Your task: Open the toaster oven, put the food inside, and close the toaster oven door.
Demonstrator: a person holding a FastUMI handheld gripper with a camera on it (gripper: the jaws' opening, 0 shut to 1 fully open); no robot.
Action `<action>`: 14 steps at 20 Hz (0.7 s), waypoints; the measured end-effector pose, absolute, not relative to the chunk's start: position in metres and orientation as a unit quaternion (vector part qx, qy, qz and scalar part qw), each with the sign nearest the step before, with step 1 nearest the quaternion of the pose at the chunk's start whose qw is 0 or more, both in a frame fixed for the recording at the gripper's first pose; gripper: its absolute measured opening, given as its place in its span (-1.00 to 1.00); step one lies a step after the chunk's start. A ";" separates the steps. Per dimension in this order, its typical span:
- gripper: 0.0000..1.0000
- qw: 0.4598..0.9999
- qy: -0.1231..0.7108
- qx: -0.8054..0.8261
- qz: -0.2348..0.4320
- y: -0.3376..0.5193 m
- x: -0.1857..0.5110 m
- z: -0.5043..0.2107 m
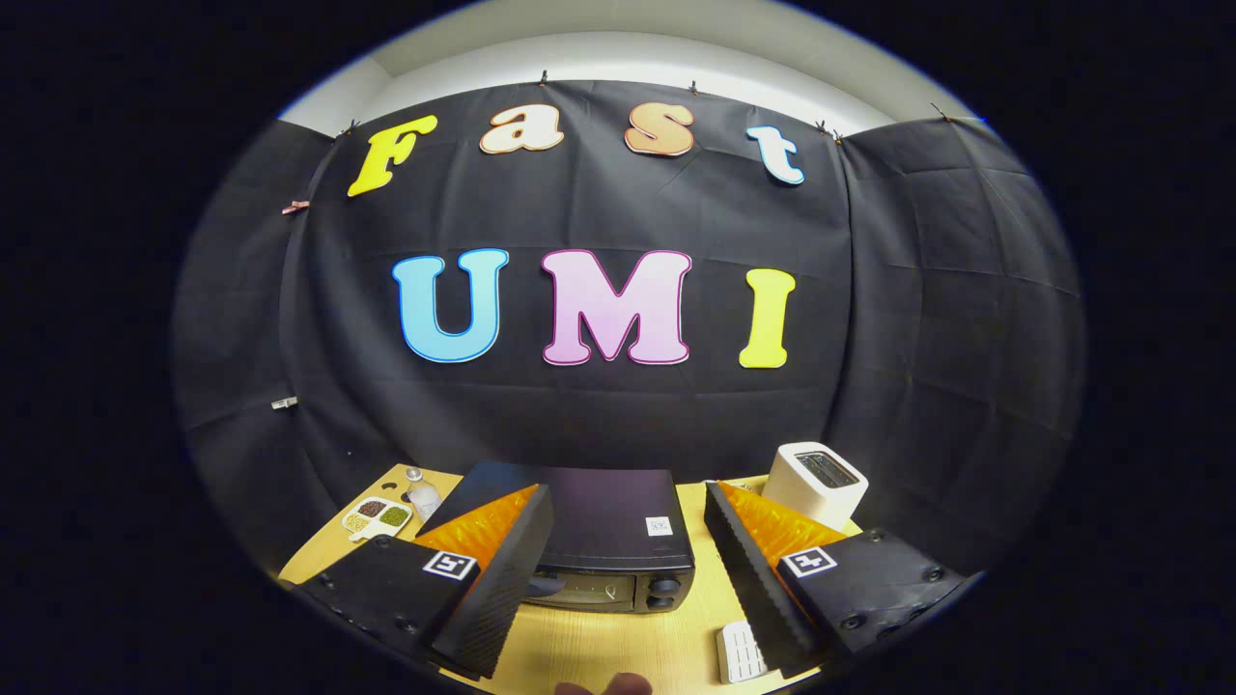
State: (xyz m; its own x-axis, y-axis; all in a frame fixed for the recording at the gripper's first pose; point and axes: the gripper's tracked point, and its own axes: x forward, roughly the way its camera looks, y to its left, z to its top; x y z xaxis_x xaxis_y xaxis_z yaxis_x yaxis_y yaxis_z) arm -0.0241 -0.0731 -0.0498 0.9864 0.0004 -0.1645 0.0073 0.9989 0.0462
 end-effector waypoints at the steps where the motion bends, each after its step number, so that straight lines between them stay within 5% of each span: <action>1: 0.97 0.996 0.083 0.024 0.000 -0.074 -0.024 -0.048; 14: 0.97 0.996 0.080 0.023 0.010 -0.076 -0.013 -0.036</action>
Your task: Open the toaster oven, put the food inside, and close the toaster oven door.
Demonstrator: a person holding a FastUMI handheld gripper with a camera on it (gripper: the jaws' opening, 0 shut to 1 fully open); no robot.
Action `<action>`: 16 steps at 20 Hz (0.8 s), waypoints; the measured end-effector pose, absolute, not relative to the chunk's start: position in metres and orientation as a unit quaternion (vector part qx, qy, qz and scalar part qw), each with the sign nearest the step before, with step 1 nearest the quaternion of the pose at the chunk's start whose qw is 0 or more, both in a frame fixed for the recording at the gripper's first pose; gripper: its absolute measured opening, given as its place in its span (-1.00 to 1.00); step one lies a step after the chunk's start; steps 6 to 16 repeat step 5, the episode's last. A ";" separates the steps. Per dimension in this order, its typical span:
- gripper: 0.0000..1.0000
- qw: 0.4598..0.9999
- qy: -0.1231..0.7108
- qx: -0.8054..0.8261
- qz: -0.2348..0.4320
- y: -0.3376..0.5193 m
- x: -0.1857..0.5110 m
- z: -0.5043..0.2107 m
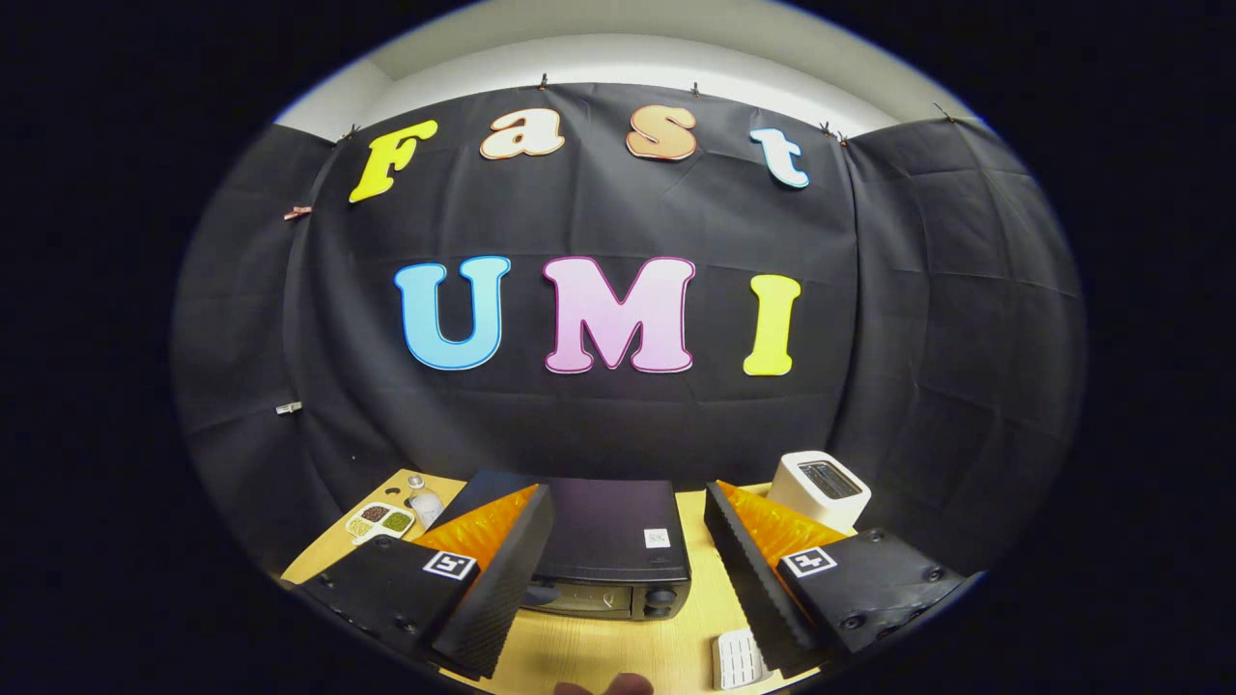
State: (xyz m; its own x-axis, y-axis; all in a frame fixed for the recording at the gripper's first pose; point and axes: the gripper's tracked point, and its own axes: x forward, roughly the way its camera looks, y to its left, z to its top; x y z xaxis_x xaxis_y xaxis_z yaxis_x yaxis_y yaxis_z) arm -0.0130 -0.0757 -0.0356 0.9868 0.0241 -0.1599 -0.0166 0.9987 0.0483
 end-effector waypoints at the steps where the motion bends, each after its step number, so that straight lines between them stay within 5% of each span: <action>1: 0.97 0.996 0.080 0.024 0.011 -0.075 -0.013 -0.035; 16: 0.97 0.996 0.081 0.025 0.016 -0.070 -0.011 -0.034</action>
